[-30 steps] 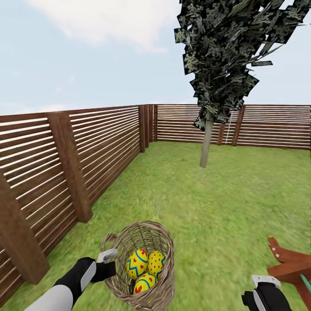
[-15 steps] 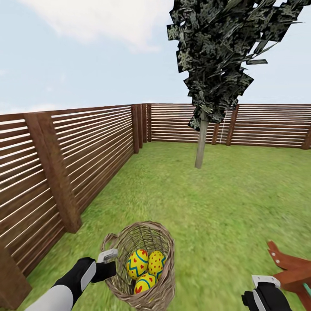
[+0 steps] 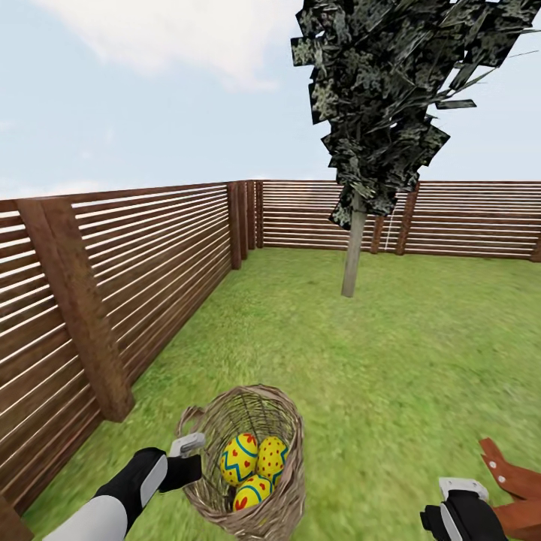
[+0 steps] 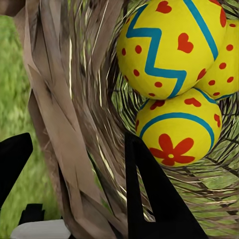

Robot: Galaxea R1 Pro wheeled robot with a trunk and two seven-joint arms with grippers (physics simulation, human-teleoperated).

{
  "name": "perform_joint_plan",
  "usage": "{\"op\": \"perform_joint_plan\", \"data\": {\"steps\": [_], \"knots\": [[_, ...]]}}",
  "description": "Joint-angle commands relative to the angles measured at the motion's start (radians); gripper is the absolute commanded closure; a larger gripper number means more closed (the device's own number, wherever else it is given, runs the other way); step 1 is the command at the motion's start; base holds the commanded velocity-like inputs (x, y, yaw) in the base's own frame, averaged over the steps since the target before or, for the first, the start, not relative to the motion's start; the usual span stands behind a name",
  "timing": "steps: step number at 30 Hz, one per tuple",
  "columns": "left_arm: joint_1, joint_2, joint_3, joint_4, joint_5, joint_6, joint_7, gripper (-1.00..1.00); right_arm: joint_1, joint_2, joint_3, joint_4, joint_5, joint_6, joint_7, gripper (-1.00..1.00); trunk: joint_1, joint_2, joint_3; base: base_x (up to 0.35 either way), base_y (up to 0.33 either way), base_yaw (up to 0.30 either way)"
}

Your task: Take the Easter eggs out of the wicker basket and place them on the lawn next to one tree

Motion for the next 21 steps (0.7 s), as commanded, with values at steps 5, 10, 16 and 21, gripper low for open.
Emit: {"op": "perform_joint_plan", "data": {"steps": [5,10,16,21], "knots": [[0.000,0.000,0.006,-0.002,0.015,0.007,-0.001,1.00,0.000,0.000,0.000,-0.001,-0.003,0.004,-0.004,-1.00,0.001,-0.001,0.000,0.330,0.000,0.000],[0.000,0.000,0.006,-0.002,0.015,0.007,-0.001,1.00,0.000,0.000,0.001,-0.001,-0.004,0.004,-0.003,-1.00,0.001,-0.001,0.000,0.330,0.000,0.000],[0.000,0.000,0.006,-0.002,0.015,0.007,-0.001,1.00,0.000,0.000,0.000,-0.001,-0.003,0.004,-0.004,-1.00,0.001,-0.001,0.000,0.330,0.000,0.000],[0.000,0.000,0.006,-0.002,0.015,0.007,-0.001,1.00,0.000,-0.001,0.000,-0.001,-0.006,0.004,-0.003,-1.00,0.001,-0.001,0.000,0.330,0.000,-0.079]]}}
